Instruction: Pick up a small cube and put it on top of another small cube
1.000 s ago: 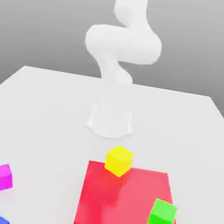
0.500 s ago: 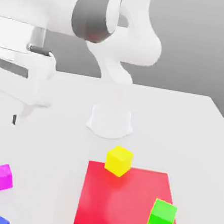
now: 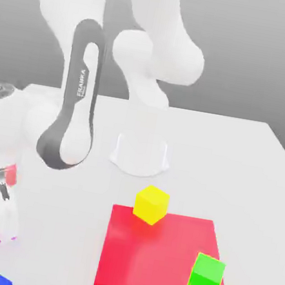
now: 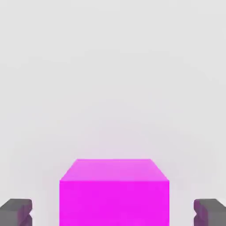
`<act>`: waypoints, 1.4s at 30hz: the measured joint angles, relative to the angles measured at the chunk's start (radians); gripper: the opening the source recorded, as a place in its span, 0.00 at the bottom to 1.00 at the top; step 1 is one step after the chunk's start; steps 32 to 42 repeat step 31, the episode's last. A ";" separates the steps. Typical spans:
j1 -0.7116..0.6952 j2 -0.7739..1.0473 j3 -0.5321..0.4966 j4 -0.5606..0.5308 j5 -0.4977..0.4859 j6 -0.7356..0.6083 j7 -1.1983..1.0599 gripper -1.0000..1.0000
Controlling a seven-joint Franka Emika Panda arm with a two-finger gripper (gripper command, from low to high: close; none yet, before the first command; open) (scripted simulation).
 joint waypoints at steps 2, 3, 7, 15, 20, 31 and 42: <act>0.000 0.000 0.000 0.000 -0.001 0.000 0.001 0.00; 0.000 0.000 0.000 0.000 -0.002 0.001 0.002 0.00; 0.017 -0.057 -0.023 -0.013 -0.028 -0.044 0.022 0.00; 0.107 -0.147 -0.047 0.108 -0.110 -0.253 0.170 0.00; 0.179 -0.094 -0.025 0.288 -0.123 -0.379 0.285 0.00; 0.204 0.054 0.001 0.383 -0.104 -0.326 0.324 1.00; 0.204 0.054 0.001 0.383 -0.104 -0.326 0.324 1.00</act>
